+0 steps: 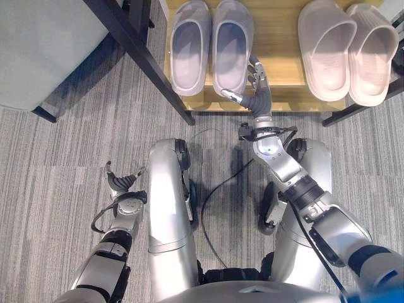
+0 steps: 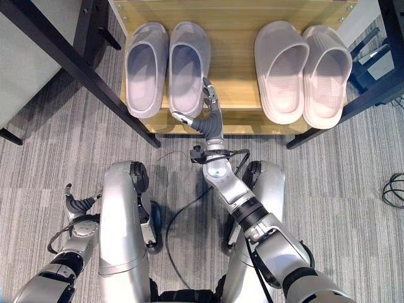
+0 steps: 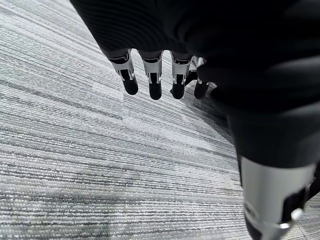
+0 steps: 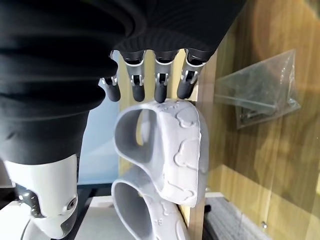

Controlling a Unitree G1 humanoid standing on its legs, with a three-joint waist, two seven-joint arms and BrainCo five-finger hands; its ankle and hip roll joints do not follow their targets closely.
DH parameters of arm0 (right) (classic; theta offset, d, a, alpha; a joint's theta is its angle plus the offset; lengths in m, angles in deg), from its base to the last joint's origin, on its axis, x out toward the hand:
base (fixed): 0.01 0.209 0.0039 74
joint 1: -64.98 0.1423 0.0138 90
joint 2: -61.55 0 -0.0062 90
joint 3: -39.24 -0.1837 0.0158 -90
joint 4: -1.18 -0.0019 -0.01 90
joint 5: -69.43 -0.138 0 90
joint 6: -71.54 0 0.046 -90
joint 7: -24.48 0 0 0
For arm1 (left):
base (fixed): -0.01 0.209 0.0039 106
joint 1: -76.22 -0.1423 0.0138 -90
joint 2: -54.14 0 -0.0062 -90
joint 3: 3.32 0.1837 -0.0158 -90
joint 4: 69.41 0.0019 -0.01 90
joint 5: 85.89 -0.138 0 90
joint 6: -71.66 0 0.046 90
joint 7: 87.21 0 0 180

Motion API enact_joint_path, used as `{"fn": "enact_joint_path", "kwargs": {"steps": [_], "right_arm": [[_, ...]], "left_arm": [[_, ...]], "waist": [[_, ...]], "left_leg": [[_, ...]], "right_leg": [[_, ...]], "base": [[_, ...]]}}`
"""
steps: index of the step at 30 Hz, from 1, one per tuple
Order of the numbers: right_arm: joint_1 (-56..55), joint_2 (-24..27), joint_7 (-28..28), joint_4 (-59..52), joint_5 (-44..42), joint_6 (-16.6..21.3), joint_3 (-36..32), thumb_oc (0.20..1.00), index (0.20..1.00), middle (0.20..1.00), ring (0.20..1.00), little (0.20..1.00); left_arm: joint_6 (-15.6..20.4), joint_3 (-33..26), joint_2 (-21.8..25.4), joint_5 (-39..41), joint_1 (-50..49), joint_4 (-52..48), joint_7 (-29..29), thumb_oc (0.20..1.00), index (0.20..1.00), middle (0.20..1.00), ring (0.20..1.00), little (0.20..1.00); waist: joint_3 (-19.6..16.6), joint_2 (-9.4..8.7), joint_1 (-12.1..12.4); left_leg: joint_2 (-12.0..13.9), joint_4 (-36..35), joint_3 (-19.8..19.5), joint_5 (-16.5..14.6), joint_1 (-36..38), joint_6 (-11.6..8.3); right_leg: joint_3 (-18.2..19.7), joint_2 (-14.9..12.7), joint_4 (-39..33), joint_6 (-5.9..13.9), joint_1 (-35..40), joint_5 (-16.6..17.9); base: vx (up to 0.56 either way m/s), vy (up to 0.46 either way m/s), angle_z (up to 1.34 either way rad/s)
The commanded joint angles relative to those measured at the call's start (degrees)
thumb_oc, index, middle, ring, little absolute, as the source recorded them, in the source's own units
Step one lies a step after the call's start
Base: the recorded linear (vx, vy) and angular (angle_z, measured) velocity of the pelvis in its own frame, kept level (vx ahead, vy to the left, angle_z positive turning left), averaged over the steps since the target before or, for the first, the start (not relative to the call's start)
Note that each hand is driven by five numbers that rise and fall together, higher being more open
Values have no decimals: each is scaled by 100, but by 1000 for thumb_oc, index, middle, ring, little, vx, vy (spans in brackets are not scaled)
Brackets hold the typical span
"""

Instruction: Arrange the slippers neatly on the shoe rack.

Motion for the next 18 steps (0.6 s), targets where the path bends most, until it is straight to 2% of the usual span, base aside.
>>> {"fn": "enact_joint_path", "kwargs": {"steps": [1,9,18], "right_arm": [[327,-219,168,-221,-112,302,150,1000,1000,1000,1000,1000],[112,-97,218,-427,-386,326,-77,1000,1000,1000,1000,1000],[37,-88,345,-482,-547,331,19,1000,1000,1000,1000,1000]], "left_arm": [[168,312,167,-197,-33,114,-46,1000,1000,1000,1000,1000],[155,372,217,-287,51,54,59,1000,1000,1000,1000,1000],[158,295,277,-254,127,23,96,1000,1000,1000,1000,1000]], "waist": [[-222,-122,437],[-222,-275,555],[-222,-411,680]], "left_leg": [[-243,-269,-915,358,105,100],[-291,-269,-970,367,105,78],[-291,-228,-1021,341,105,56]], "right_leg": [[869,1,-123,-177,30,752],[894,-47,-174,-110,32,831],[864,-36,-219,-95,33,887]], "base": [[0,0,0],[0,0,0],[0,0,0]]}}
